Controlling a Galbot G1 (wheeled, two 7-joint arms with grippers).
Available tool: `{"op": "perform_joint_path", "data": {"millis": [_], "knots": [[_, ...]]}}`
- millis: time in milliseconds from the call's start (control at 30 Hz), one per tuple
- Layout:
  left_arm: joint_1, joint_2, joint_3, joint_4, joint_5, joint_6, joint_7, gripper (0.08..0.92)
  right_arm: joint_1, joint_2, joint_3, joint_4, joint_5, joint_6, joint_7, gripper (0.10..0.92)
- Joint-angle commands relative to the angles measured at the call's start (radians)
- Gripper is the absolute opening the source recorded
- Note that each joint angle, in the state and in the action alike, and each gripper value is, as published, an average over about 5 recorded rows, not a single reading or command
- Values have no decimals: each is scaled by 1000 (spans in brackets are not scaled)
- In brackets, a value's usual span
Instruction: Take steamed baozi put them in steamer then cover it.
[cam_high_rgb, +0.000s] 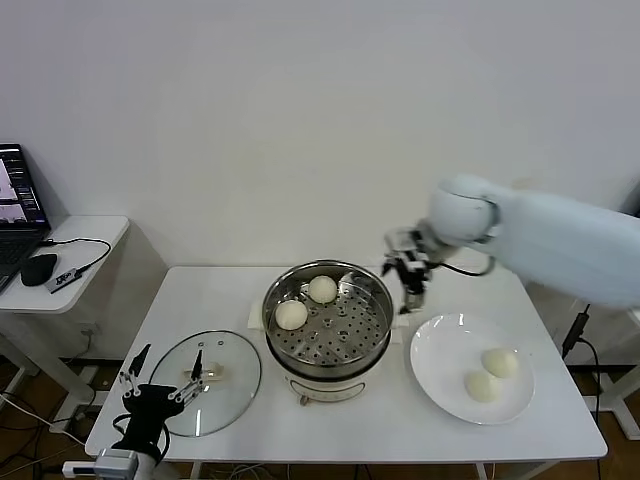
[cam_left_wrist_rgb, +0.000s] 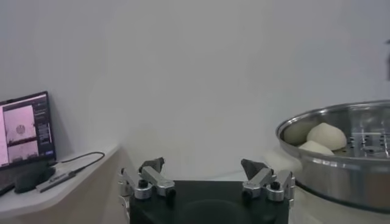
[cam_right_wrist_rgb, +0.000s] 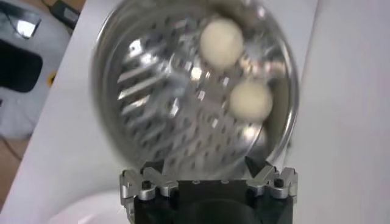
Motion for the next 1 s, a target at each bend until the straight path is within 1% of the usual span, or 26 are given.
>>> {"op": "perform_joint_path", "data": {"millis": [33, 200, 300, 400, 700, 1000], "knots": [[10, -5, 17, -4, 15, -1, -1, 823, -205, -400, 116, 125, -222, 142, -55, 823], [15, -15, 32, 4, 29, -1, -1, 823, -503, -478, 344, 111, -323, 182, -39, 823], [20, -17, 34, 3, 34, -1, -1, 823, -711, -497, 513, 95, -373, 200, -31, 823], [22, -17, 32, 4, 35, -1, -1, 823, -829, -494, 621, 73, -409, 211, -21, 823], [30, -19, 22, 13, 35, -2, -1, 823, -989, -391, 719, 5, -452, 210, 22, 823], [35, -19, 9, 16, 34, -3, 0, 823, -993, -301, 706, -49, -449, 199, 48, 823]]}}
